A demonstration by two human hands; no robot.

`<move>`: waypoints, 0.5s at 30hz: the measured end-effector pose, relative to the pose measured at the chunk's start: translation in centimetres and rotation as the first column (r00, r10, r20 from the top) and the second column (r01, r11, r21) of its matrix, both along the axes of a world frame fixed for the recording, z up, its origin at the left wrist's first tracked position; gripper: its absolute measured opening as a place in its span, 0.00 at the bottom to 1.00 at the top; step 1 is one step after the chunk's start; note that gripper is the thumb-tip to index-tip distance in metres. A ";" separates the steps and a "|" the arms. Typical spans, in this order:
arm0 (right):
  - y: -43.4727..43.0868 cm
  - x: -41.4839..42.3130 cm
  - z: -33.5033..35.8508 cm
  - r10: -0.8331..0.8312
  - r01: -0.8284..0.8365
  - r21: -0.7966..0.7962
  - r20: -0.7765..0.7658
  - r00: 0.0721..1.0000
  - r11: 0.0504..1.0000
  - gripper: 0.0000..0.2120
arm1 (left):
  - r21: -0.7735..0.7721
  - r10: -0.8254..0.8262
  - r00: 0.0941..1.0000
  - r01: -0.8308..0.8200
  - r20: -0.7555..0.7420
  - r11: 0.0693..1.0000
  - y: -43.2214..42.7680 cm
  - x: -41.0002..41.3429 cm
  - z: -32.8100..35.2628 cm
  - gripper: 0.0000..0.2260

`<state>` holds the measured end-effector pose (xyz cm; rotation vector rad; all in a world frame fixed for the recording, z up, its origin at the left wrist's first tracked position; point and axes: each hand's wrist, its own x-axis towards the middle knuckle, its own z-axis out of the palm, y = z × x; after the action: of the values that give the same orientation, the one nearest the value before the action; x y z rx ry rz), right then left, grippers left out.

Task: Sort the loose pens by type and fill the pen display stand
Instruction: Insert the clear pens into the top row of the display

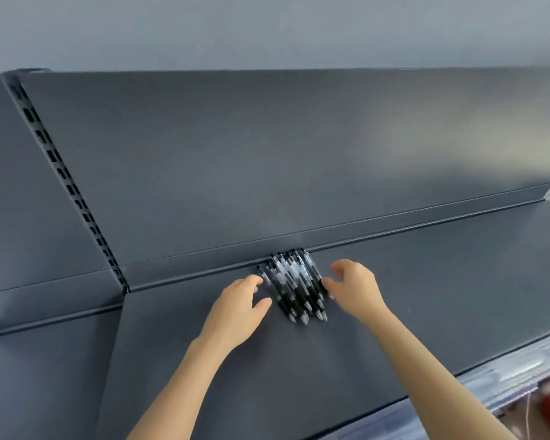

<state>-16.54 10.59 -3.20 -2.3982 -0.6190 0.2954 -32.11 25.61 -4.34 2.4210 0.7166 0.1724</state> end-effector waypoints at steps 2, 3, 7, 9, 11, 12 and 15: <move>0.9 1.1 -0.2 0.035 -0.036 -0.018 -0.088 0.996 0.999 0.20 | -0.056 0.074 0.997 -0.074 -0.007 0.996 -0.2 1.4 0.0 0.19; 1.4 1.5 -0.4 0.053 -0.055 -0.014 -0.125 0.991 0.998 0.18 | -0.085 0.113 0.993 -0.115 -0.018 0.990 -0.4 2.1 0.0 0.20; 2.9 2.6 -0.7 0.103 -0.108 -0.015 -0.174 0.979 0.994 0.18 | -0.121 0.260 0.963 -0.266 -0.069 0.956 -1.2 4.9 0.5 0.16; 3.4 3.1 -0.5 0.147 -0.156 -0.043 -0.168 0.975 0.987 0.22 | -0.111 0.310 0.944 -0.322 -0.113 0.940 -1.6 5.9 0.7 0.12; 3.8 3.4 -0.5 0.175 -0.189 -0.060 -0.180 0.968 0.980 0.23 | -0.068 0.332 0.927 -0.348 -0.173 0.935 -1.9 6.7 0.7 0.14; 3.8 3.5 -0.6 0.187 -0.203 -0.068 -0.186 0.964 0.977 0.23 | -0.046 0.343 0.918 -0.358 -0.199 0.933 -2.1 7.0 0.7 0.13; 4.1 3.7 -1.0 0.216 -0.233 -0.094 -0.164 0.962 0.968 0.21 | -0.015 0.374 0.885 -0.393 -0.276 0.919 -2.3 7.6 1.0 0.14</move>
<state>-12.81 14.72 -4.19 -2.3844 -0.8238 0.6211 -24.50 23.27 -3.36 2.2320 1.3048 -0.0279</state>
